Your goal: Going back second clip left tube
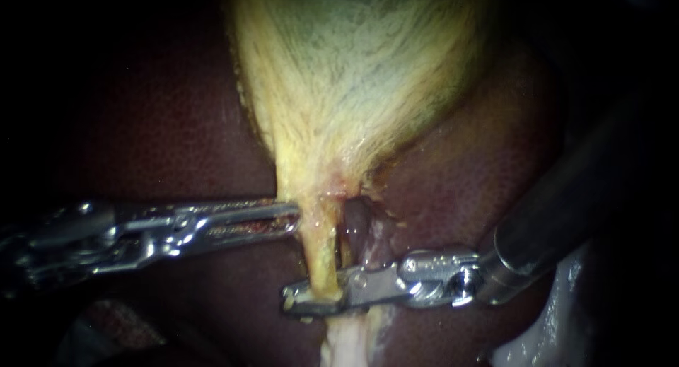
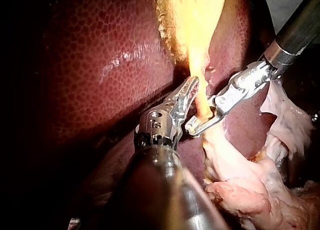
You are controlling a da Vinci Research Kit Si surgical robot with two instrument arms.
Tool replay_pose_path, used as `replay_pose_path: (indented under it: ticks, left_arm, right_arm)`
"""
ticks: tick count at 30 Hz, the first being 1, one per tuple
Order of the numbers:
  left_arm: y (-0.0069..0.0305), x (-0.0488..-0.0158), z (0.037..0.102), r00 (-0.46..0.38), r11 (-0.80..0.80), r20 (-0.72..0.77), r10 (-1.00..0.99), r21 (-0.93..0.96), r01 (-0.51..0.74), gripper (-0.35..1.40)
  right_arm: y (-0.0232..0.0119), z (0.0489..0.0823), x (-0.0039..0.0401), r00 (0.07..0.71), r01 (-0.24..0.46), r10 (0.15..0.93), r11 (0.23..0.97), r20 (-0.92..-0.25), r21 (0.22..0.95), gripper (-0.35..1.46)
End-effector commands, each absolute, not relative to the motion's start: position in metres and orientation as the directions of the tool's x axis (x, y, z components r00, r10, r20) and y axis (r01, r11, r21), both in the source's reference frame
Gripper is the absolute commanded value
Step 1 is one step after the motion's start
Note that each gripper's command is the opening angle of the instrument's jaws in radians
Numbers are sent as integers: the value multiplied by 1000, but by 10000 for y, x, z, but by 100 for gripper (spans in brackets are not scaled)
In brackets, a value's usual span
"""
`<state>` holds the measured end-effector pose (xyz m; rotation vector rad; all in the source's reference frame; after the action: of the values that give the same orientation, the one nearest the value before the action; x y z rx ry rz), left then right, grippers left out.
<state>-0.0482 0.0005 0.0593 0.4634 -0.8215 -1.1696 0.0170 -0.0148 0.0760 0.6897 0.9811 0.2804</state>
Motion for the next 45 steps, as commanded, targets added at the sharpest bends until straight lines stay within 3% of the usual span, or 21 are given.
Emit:
replay_pose_path:
  ticks: [1,10,15,18,24,29,45]
  left_arm:
    - [5,-482,593,157,347,322,-934,704,619,-1]
    - [5,-482,593,157,347,322,-934,704,619,-1]
    - [5,-482,593,157,347,322,-934,704,619,-1]
    - [4,-481,593,157,347,322,-934,704,619,-1]
    - [4,-481,592,157,347,322,-934,704,619,-1]
    - [3,-481,591,157,347,322,-934,704,619,-1]
    - [2,-480,589,157,347,322,-934,704,619,-1]
  right_arm:
    - [-148,760,170,542,83,512,756,-666,649,-35]
    - [-148,760,173,539,83,514,756,-667,649,-30]
    - [-146,761,182,487,89,541,750,-685,655,39]
    - [-145,761,188,444,130,496,789,-746,601,50]
    - [-139,763,189,409,179,418,835,-811,520,56]
    - [-129,768,187,397,174,355,876,-846,449,60]
    - [-126,761,169,390,193,325,886,-862,422,60]
